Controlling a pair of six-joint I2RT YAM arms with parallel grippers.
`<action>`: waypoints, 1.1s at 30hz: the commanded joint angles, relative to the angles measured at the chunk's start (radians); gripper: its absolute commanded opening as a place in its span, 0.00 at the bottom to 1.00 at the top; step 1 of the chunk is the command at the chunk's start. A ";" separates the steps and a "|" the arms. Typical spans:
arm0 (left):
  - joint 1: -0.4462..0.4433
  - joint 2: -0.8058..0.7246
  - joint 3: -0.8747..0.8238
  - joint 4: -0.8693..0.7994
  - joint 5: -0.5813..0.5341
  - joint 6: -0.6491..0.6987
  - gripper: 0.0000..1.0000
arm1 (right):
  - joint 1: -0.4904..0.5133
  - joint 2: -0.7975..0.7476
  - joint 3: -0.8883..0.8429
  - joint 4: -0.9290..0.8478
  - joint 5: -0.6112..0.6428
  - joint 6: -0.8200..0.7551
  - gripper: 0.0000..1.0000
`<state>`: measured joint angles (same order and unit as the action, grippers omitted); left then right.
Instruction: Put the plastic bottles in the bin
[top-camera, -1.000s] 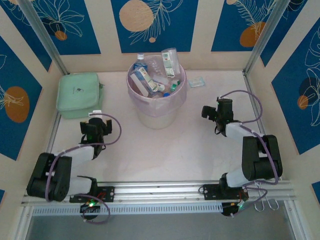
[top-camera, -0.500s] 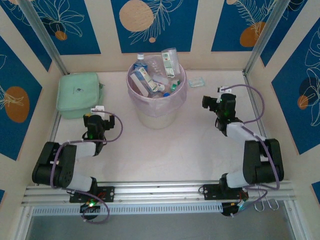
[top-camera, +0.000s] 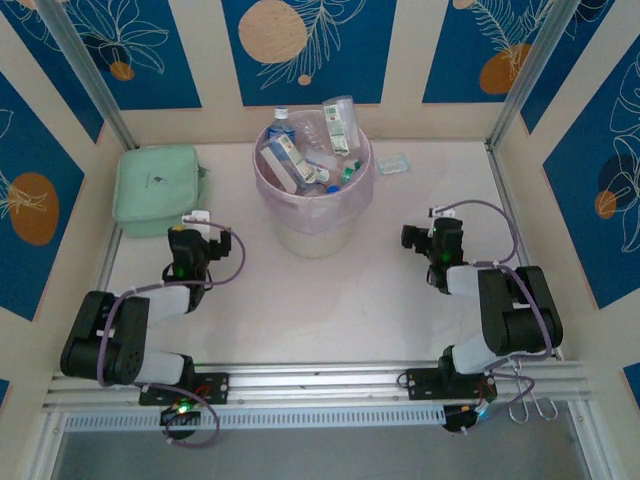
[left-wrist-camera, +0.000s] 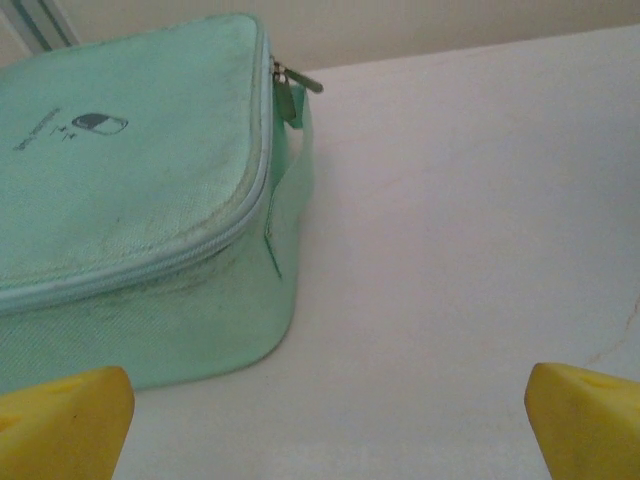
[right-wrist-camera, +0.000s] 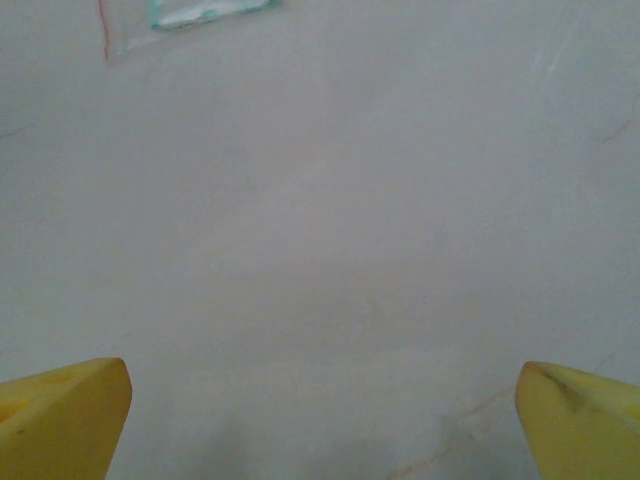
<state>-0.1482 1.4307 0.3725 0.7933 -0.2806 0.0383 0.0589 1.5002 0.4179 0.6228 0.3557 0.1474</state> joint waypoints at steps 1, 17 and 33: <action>0.006 0.081 0.001 0.118 0.050 0.044 1.00 | -0.014 0.034 -0.028 0.273 -0.051 -0.009 0.99; 0.035 0.141 -0.018 0.203 0.014 -0.008 1.00 | -0.016 0.022 -0.025 0.230 -0.028 0.000 0.99; 0.036 0.141 -0.012 0.190 0.017 -0.015 1.00 | -0.023 0.026 -0.018 0.217 -0.045 0.001 0.99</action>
<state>-0.1261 1.5669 0.3653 0.9539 -0.2554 0.0322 0.0387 1.5242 0.3923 0.8154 0.3176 0.1524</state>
